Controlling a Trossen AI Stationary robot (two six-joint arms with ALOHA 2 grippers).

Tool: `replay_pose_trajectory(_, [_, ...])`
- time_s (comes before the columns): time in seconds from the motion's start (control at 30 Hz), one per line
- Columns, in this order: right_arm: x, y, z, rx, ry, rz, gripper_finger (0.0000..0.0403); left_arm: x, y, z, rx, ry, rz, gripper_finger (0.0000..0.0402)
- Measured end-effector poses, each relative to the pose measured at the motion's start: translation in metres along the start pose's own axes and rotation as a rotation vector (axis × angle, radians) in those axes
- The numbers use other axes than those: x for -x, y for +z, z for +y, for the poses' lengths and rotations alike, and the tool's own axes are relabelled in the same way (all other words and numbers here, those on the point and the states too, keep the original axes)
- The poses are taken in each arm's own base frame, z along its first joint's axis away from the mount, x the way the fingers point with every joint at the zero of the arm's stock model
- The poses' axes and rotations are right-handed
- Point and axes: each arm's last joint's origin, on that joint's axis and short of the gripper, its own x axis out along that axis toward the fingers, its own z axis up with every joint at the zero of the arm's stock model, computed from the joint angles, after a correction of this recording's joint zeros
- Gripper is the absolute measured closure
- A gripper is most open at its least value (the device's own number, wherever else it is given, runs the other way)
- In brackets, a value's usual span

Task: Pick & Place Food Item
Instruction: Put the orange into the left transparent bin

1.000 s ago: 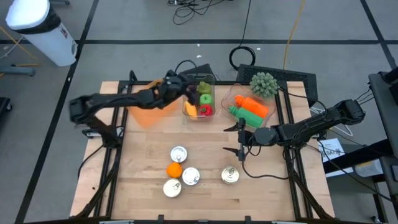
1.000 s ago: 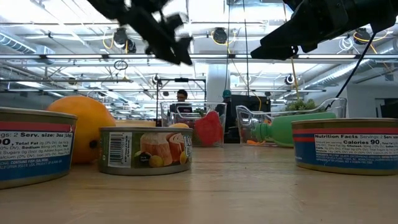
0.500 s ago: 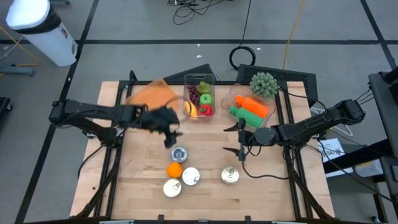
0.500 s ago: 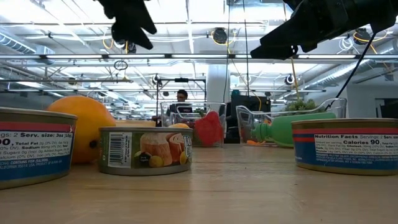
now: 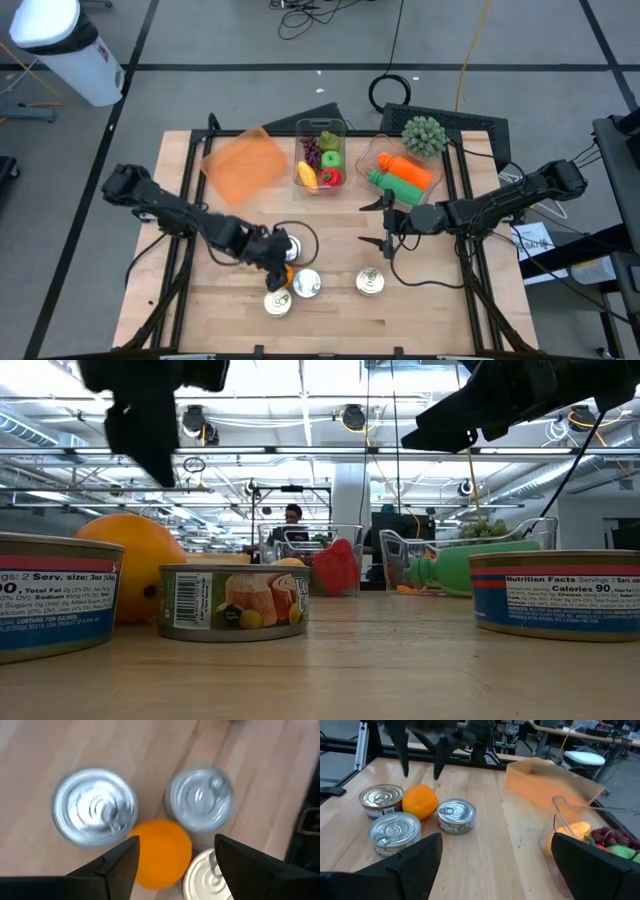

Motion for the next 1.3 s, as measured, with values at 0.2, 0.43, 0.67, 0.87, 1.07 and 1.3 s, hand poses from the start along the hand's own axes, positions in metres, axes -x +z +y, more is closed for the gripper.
replay_pose_trajectory(0.2, [0.0, 0.003, 0.0, 0.035, -0.001, -0.026, 0.0046, -0.022, -0.007, 0.003, 0.15, 0.015, 0.196, 0.0133])
replay_pose_trajectory(0.43, [0.0, 0.004, 0.0, 0.03, -0.002, -0.036, 0.0046, -0.027, -0.005, 0.004, 0.126, 0.001, 0.206, 0.0133])
replay_pose_trajectory(0.67, [0.0, 0.004, 0.0, 0.031, -0.002, -0.035, 0.0046, -0.028, -0.005, 0.006, 0.125, 0.034, 0.188, 0.0133])
replay_pose_trajectory(0.87, [0.0, 0.003, 0.0, 0.031, -0.002, -0.035, 0.0046, -0.044, -0.008, 0.007, 0.124, 0.07, 0.225, 0.0133])
replay_pose_trajectory(1.07, [0.0, 0.003, 0.0, 0.032, -0.002, -0.034, 0.0046, -0.051, -0.01, 0.007, 0.073, 0.066, 0.254, 0.0133])
replay_pose_trajectory(1.3, [0.0, 0.003, 0.0, 0.031, -0.002, -0.034, 0.0046, -0.051, -0.01, 0.009, -0.001, 0.099, 0.247, 0.0135])
